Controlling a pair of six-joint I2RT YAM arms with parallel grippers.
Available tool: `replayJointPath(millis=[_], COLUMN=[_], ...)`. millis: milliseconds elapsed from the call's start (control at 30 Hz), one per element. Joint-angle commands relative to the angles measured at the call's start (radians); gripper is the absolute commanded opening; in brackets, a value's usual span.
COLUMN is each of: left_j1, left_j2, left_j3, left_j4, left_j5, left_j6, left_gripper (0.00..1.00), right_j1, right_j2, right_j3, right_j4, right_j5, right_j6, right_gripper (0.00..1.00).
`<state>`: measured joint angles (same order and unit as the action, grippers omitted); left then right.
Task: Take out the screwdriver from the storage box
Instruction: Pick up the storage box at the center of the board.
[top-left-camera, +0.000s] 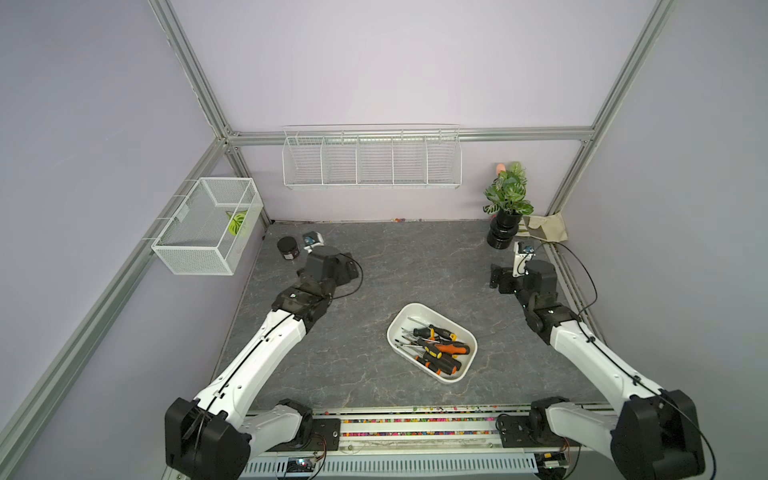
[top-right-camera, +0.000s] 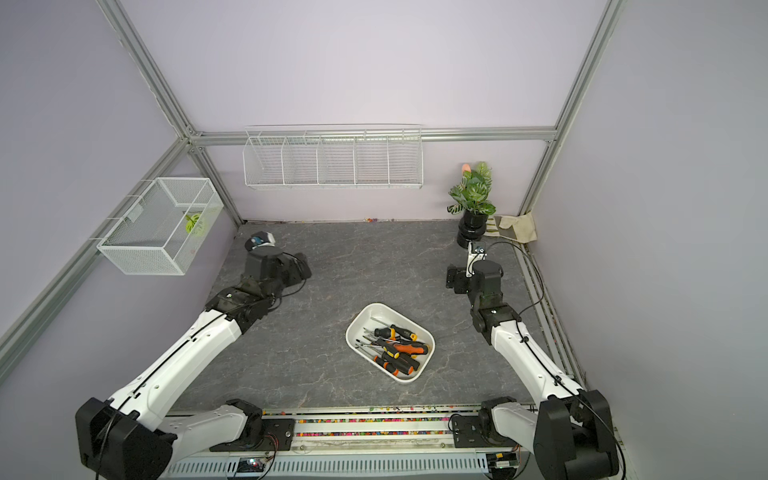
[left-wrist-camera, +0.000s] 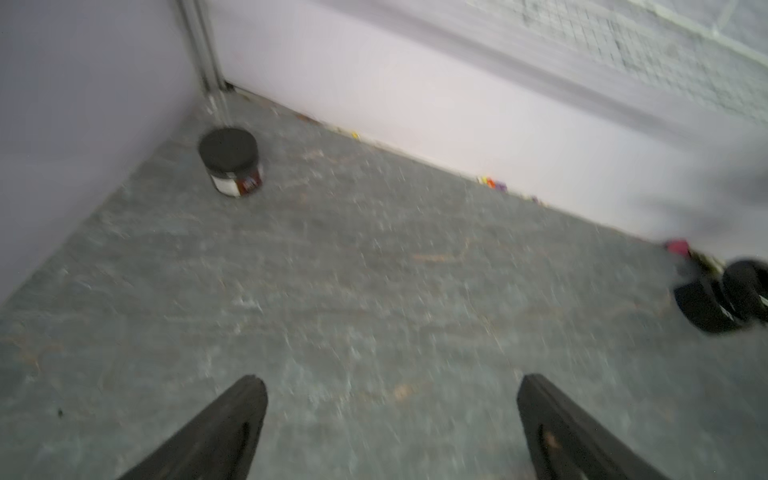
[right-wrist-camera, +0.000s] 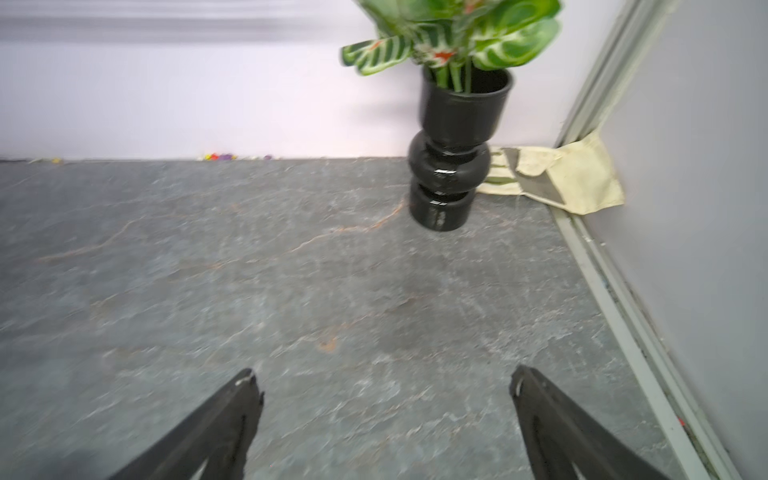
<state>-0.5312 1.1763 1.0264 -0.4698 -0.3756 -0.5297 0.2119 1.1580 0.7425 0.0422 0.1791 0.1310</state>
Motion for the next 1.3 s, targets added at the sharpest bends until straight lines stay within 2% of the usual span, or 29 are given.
replayJointPath(millis=[0, 133, 233, 367, 533, 733, 867, 1033, 1267], left_j1=[-0.153, -0.306, -0.385, -0.462, -0.517, -0.526, -0.526, -0.526, -0.526], left_j2=[0.005, 0.039, 0.072, 0.084, 0.102, 0.160, 0.201, 0.292, 0.339], left_j3=[0.021, -0.025, -0.061, -0.100, -0.138, -0.157, -0.150, -0.087, -0.092], left_j4=[-0.246, -0.259, -0.262, -0.273, -0.273, -0.231, -0.195, -0.235, -0.186], left_j5=[-0.066, -0.093, -0.121, -0.141, -0.128, -0.093, -0.074, -0.039, 0.003], left_j6=[-0.207, -0.401, -0.522, -0.685, -0.819, -0.905, -0.915, -0.934, -0.932], left_gripper=[1.00, 1.00, 1.00, 0.99, 0.98, 0.88, 0.83, 0.79, 0.74], right_j1=[0.069, 0.133, 0.189, 0.242, 0.271, 0.276, 0.277, 0.277, 0.276], right_j2=[0.007, -0.028, -0.061, -0.073, -0.088, -0.086, -0.076, -0.060, -0.054], right_j3=[0.061, 0.081, 0.094, 0.121, 0.102, 0.093, 0.096, 0.095, 0.085], right_j4=[-0.266, -0.353, -0.404, -0.477, -0.494, -0.488, -0.475, -0.471, -0.463], right_j5=[-0.015, -0.059, -0.065, -0.060, -0.069, -0.094, -0.112, -0.122, -0.092], right_j6=[0.017, 0.009, -0.008, -0.017, -0.012, 0.000, 0.000, 0.001, 0.007], right_gripper=[0.99, 0.99, 0.99, 0.99, 0.98, 0.97, 0.96, 0.96, 0.96])
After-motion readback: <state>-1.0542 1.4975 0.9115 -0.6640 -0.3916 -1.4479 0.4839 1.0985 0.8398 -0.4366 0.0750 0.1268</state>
